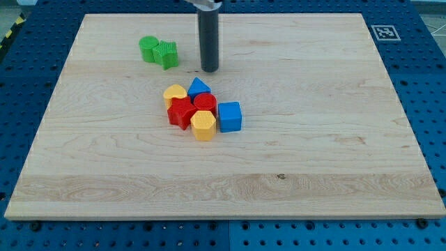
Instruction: Push the green star and green circle to the top left
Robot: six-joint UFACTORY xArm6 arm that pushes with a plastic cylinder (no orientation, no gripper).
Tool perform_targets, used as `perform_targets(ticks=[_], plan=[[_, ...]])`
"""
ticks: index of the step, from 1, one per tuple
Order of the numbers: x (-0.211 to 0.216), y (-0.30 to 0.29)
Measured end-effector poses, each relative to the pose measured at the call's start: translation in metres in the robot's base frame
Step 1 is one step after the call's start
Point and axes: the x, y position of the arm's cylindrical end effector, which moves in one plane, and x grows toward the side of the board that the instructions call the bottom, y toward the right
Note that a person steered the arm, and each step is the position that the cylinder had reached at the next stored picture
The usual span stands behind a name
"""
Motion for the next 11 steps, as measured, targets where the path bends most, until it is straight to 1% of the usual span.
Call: perform_targets(ticks=[1, 2, 3, 6, 7, 9, 11], plan=[[-0.009, -0.021], [-0.027, -0.045], [-0.032, -0.059], [-0.031, -0.095], [-0.028, -0.099], [0.000, -0.112], [-0.001, -0.162]])
